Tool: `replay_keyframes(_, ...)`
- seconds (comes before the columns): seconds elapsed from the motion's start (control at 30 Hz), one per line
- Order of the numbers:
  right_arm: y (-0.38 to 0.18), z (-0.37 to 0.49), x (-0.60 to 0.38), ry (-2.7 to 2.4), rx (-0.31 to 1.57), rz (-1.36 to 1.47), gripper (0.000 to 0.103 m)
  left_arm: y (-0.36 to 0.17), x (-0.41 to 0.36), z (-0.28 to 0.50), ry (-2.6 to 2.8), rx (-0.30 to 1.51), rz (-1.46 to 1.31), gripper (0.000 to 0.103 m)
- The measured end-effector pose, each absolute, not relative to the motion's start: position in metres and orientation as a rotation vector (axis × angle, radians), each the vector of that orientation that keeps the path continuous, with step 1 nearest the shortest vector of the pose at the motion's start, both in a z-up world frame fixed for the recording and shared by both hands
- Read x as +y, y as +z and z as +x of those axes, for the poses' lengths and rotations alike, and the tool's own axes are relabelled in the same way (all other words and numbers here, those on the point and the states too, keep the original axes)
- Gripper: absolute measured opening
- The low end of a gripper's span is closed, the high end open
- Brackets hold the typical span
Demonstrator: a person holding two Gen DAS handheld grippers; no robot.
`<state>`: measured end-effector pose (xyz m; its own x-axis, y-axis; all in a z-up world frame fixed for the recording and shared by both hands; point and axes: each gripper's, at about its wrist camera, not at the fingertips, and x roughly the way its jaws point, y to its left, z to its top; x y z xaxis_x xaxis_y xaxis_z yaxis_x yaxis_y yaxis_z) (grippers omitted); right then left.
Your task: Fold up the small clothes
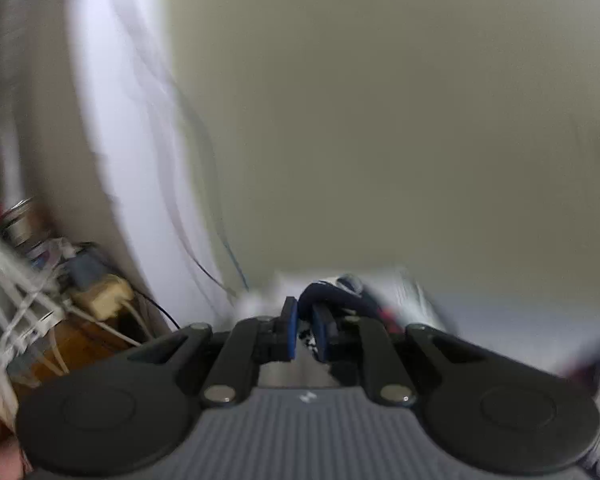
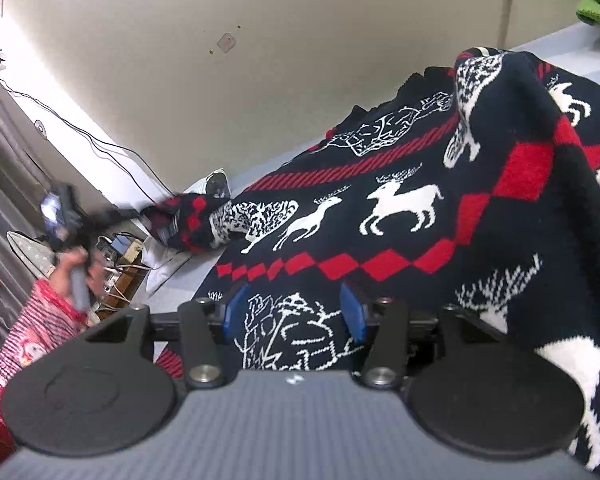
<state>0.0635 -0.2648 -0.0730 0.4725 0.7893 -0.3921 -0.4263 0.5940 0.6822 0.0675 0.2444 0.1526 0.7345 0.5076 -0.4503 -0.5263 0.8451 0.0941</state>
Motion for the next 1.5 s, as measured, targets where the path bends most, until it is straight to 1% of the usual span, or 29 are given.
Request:
replay_keyframes(0.03, -0.073, 0.063, -0.264, 0.790, 0.757, 0.541, 0.054, 0.169, 0.253, 0.060, 0.564, 0.442, -0.140, 0.009)
replay_keyframes(0.1, -0.073, 0.063, -0.263, 0.791, 0.757, 0.532, 0.054, 0.186, 0.252, 0.055, 0.525, 0.403, -0.249, 0.009)
replay_keyframes(0.23, -0.071, 0.062, -0.262, 0.793, 0.758, 0.523, 0.054, 0.203, 0.191, 0.060, 0.317, 0.385, -0.195, 0.009)
replay_keyframes(0.4, -0.070, 0.061, -0.262, 0.792, 0.759, 0.518, 0.054, 0.203, 0.080, 0.071, -0.094, 0.421, -0.119, 0.011)
replay_keyframes(0.43, -0.070, 0.061, -0.262, 0.792, 0.759, 0.516, 0.054, 0.198, 0.054, 0.076, -0.182, 0.456, -0.091, 0.016)
replay_keyframes(0.47, -0.070, 0.061, -0.262, 0.792, 0.759, 0.515, 0.054, 0.192, 0.035, 0.081, -0.242, 0.489, -0.068, 0.035)
replay_keyframes(0.5, -0.070, 0.061, -0.262, 0.792, 0.759, 0.515, 0.054, 0.185, 0.017, 0.086, -0.294, 0.522, -0.042, 0.048)
replay_keyframes(0.53, -0.070, 0.061, -0.262, 0.792, 0.760, 0.516, 0.054, 0.177, 0.003, 0.091, -0.321, 0.547, -0.012, 0.065)
replay_keyframes(0.63, -0.070, 0.060, -0.263, 0.794, 0.762, 0.521, 0.054, 0.167, -0.004, 0.103, -0.310, 0.564, 0.025, 0.064)
replay_keyframes(0.73, -0.070, 0.060, -0.264, 0.796, 0.763, 0.522, 0.054, 0.168, 0.034, 0.116, -0.230, 0.565, -0.063, 0.064)
replay_keyframes(0.8, -0.068, 0.059, -0.265, 0.791, 0.756, 0.525, 0.054, 0.164, 0.061, 0.121, -0.124, 0.563, -0.073, 0.063)
replay_keyframes(0.93, -0.050, 0.059, -0.275, 0.747, 0.694, 0.543, 0.055, 0.130, 0.113, 0.132, 0.034, 0.652, -0.095, 0.063)
replay_keyframes(1.07, -0.009, 0.084, -0.280, 0.643, 0.567, 0.360, 0.055, 0.090, 0.152, 0.138, 0.081, 0.732, -0.214, 0.063)
replay_keyframes(1.1, -0.006, 0.096, -0.277, 0.631, 0.570, 0.325, 0.055, 0.082, 0.159, 0.138, 0.082, 0.741, -0.251, 0.063)
replay_keyframes(1.23, -0.028, 0.162, -0.266, 0.589, 0.760, 0.398, 0.053, 0.063, 0.168, 0.140, 0.087, 0.754, -0.324, 0.063)
replay_keyframes(1.37, -0.049, 0.197, -0.251, 0.508, 0.809, 0.420, 0.054, 0.056, 0.168, 0.139, 0.077, 0.776, -0.364, 0.064)
replay_keyframes(1.4, -0.050, 0.202, -0.245, 0.471, 0.802, 0.385, 0.050, 0.055, 0.168, 0.140, 0.076, 0.778, -0.370, 0.064)
replay_keyframes(1.43, -0.051, 0.207, -0.240, 0.456, 0.805, 0.357, 0.038, 0.054, 0.166, 0.139, 0.073, 0.778, -0.373, 0.064)
replay_keyframes(1.47, -0.051, 0.211, -0.236, 0.454, 0.824, 0.341, 0.012, 0.052, 0.164, 0.136, 0.069, 0.777, -0.372, 0.064)
replay_keyframes(1.5, -0.049, 0.212, -0.236, 0.455, 0.828, 0.357, 0.011, 0.052, 0.162, 0.131, 0.067, 0.776, -0.368, 0.064)
